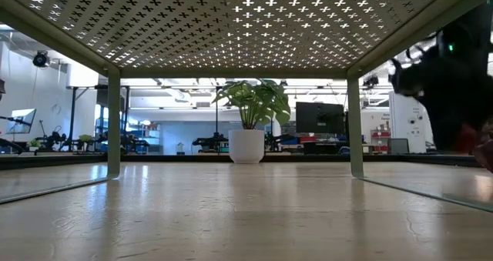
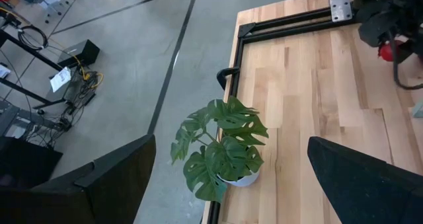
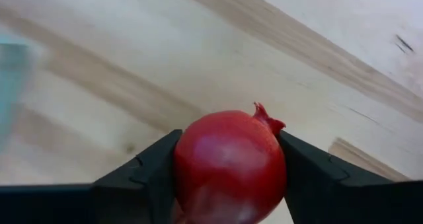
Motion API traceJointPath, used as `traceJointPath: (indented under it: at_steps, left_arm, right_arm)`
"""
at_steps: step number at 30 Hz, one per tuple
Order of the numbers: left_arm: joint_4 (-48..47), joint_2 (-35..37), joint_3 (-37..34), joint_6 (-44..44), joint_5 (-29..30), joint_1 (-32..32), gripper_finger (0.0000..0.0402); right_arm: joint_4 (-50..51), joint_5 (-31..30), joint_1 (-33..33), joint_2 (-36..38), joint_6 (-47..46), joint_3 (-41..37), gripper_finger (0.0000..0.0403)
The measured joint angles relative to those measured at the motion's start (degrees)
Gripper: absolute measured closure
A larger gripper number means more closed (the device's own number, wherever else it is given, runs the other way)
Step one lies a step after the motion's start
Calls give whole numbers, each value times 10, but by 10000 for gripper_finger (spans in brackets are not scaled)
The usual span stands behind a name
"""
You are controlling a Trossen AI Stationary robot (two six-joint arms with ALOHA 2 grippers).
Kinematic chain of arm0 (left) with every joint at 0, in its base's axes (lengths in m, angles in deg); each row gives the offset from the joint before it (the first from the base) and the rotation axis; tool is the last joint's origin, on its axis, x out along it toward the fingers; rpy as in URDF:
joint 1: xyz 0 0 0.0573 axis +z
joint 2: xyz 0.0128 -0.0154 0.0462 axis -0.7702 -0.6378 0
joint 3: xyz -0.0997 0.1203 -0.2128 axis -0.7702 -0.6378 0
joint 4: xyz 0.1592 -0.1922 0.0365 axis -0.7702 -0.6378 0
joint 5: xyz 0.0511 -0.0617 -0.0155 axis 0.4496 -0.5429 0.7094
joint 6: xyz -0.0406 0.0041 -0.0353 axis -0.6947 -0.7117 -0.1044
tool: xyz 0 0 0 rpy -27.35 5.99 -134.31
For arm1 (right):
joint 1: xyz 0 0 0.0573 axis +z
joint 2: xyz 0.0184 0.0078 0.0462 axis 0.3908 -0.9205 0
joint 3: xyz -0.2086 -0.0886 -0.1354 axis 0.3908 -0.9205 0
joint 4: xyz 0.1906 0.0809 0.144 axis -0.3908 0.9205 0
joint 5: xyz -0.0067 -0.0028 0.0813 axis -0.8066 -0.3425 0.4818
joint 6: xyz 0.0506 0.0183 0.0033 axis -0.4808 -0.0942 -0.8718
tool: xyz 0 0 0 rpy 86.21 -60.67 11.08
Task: Pick & Place Fruit
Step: Put the pomegranate into the red strainer
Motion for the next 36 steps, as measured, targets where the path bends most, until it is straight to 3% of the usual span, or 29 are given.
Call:
traceJointPath:
  at_steps: [10, 23, 36]
  left_arm:
    - [0, 0, 0, -8, 0, -1, 3]
    - [0, 0, 0, -17, 0, 0, 3]
    - [2, 0, 0, -22, 0, 0, 3]
  right_arm:
    - [-1, -55, 0, 70, 105, 113, 200]
    - [-69, -84, 23, 79, 295, 285, 195]
    - [-292, -83, 90, 77, 398, 259, 190]
